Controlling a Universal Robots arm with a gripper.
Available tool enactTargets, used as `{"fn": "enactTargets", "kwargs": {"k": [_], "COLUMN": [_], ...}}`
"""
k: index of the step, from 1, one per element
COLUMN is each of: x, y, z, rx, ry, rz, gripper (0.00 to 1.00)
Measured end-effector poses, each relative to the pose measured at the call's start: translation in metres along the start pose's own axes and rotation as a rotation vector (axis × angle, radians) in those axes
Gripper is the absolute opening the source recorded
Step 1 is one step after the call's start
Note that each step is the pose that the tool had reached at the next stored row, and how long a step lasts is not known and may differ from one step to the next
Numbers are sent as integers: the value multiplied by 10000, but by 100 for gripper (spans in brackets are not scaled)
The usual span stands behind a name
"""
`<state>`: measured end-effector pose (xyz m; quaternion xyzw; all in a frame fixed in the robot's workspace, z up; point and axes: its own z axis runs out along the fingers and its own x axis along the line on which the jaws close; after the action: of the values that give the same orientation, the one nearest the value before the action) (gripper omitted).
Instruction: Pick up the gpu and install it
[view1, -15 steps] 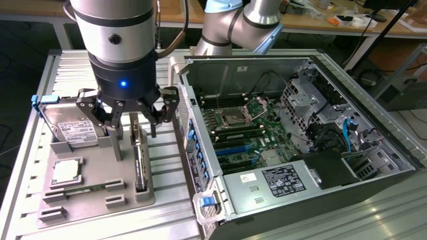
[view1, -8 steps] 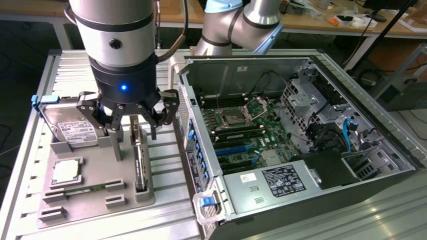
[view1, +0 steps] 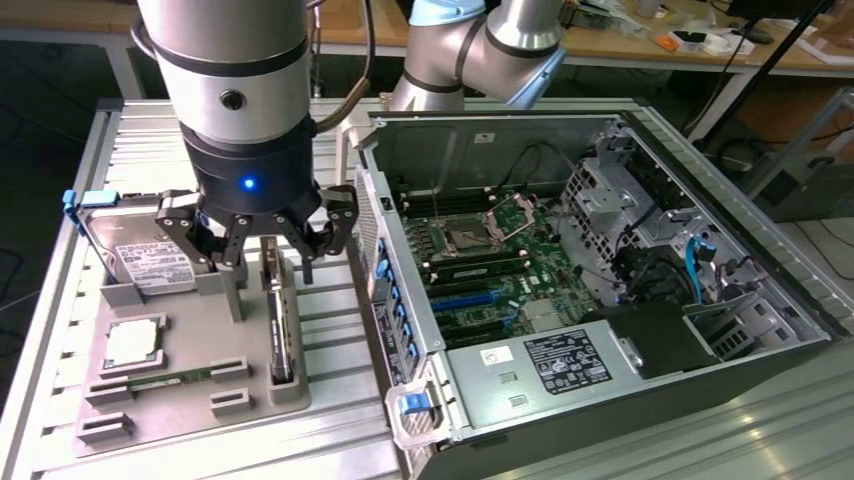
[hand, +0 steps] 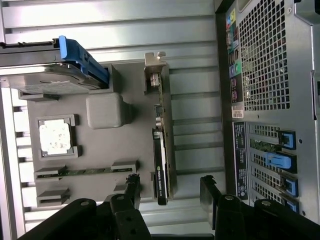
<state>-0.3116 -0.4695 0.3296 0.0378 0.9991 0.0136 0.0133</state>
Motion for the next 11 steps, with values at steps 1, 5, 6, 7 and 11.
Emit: {"fn": "enactTargets", "kwargs": {"k": [1, 5, 6, 7, 11], "x": [0, 1, 1, 1, 2], "y": [0, -2, -2, -3, -4], "z": [5, 28, 34, 40, 61], "rx": [-1, -1, -1, 0, 0], "ry": [0, -1, 0, -1, 0], "rz": [0, 0, 0, 0, 0], "gripper": [60, 60, 60, 60, 60]}}
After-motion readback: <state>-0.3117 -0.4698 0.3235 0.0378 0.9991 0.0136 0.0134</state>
